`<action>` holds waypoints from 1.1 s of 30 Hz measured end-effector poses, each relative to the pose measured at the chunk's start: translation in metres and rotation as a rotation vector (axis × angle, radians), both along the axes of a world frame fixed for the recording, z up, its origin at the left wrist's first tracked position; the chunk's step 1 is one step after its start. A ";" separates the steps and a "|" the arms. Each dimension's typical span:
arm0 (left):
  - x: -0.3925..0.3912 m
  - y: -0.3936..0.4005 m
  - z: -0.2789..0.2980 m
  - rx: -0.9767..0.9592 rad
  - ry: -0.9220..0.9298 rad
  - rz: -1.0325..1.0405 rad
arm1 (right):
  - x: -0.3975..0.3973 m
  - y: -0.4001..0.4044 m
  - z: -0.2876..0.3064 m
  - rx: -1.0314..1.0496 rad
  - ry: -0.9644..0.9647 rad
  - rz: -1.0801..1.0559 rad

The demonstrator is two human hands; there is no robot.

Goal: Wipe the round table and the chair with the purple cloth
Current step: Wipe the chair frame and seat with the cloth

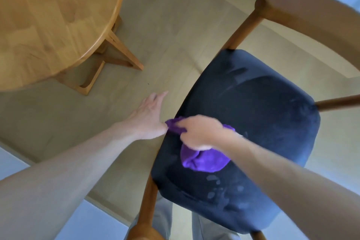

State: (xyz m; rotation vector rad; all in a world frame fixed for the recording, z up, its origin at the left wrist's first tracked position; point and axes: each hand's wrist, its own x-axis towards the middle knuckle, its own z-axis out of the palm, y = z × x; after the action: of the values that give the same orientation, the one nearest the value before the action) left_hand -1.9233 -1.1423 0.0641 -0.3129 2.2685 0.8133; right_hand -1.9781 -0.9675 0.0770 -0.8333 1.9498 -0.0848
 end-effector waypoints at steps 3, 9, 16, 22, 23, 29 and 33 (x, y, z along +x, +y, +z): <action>0.003 0.015 0.000 0.069 -0.001 0.101 | -0.072 0.015 0.010 -0.035 0.178 -0.234; 0.029 0.045 -0.010 0.240 -0.074 0.398 | -0.117 0.005 -0.015 0.212 0.406 -0.366; 0.043 0.018 -0.015 0.243 -0.042 0.509 | 0.024 -0.034 -0.018 0.137 0.265 -0.026; 0.058 0.014 -0.011 0.080 0.063 0.144 | 0.138 -0.010 -0.024 -0.042 0.100 0.093; 0.061 0.014 -0.010 0.053 0.085 0.082 | 0.136 0.001 -0.024 -0.083 0.072 0.057; 0.086 0.010 -0.004 -0.022 0.118 -0.030 | 0.075 0.060 -0.009 -0.127 0.294 -0.410; 0.118 0.011 0.005 -0.132 0.134 -0.114 | 0.071 0.037 -0.024 -0.014 0.377 -0.383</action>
State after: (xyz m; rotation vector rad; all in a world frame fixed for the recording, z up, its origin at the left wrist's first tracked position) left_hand -1.8057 -1.1314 0.0692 -0.1915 2.4469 0.6438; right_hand -1.9075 -0.9310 0.0534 -0.4974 2.4508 -0.1780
